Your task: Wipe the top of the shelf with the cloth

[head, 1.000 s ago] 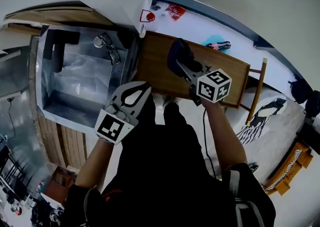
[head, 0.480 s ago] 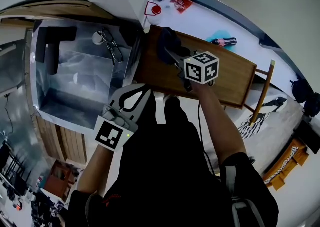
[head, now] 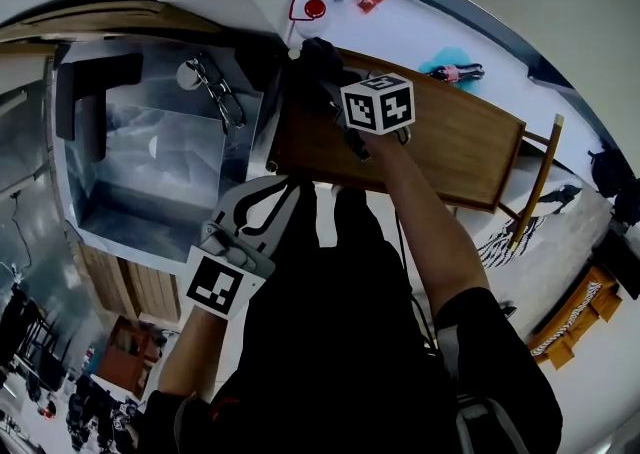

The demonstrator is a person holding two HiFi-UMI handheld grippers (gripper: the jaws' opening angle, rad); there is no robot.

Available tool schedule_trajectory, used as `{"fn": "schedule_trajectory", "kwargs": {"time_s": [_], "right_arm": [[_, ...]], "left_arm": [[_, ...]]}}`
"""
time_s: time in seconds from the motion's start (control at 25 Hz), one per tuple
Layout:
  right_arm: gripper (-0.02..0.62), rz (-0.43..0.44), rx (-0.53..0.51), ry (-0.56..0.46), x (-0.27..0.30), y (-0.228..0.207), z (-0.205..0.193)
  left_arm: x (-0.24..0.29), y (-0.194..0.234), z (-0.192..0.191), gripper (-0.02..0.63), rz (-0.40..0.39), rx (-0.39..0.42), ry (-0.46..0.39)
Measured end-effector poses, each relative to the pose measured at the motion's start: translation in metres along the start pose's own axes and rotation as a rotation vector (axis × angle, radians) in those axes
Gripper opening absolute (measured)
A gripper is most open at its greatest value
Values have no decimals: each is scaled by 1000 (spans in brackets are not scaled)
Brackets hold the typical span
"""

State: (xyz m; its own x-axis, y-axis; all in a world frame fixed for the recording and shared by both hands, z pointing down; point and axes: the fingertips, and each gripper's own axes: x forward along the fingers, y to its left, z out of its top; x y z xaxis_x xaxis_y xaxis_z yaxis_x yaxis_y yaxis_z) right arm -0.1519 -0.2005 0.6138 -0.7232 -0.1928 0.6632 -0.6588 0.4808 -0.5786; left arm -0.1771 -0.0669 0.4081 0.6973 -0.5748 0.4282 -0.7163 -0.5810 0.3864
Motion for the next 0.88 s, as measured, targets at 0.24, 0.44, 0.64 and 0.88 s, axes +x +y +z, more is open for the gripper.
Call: {"fn": "schedule_trajectory", "kwargs": {"time_s": [0.24, 0.44, 0.64, 0.88], "right_arm": [[51, -124, -23, 50, 0, -36, -16], [51, -180, -12, 45, -10, -55, -29], [51, -203, -3, 32, -25, -67, -35], [51, -235, 12, 23, -49, -88, -44]], "left_arm": [[4, -3, -9, 32, -11, 6, 31], [13, -11, -13, 32, -31, 20, 54], [24, -24, -13, 32, -48, 28, 70], [38, -40, -13, 32, -67, 43, 83]]}}
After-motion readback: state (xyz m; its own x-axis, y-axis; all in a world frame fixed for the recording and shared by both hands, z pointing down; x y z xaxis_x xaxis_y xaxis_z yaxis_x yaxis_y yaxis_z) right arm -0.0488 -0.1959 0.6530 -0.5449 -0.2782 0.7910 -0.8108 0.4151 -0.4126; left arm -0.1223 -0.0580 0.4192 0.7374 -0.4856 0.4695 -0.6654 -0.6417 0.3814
